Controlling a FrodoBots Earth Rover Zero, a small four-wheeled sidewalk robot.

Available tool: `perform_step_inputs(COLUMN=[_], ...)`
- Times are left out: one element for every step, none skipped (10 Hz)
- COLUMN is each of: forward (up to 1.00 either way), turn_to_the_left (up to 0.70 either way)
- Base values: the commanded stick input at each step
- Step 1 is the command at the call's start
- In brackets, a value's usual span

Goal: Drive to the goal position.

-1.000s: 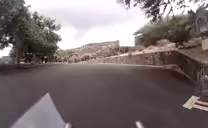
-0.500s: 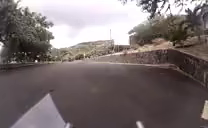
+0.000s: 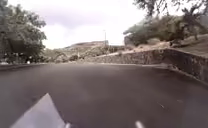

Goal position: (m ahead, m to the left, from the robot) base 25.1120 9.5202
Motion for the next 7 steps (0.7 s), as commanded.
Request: perform_step_inputs(forward=[1.0,1.0,1.0,1.0,1.0,1.0,1.0], turn_to_the_left=[0.0,0.0,0.0,0.0,0.0,0.0,0.0])
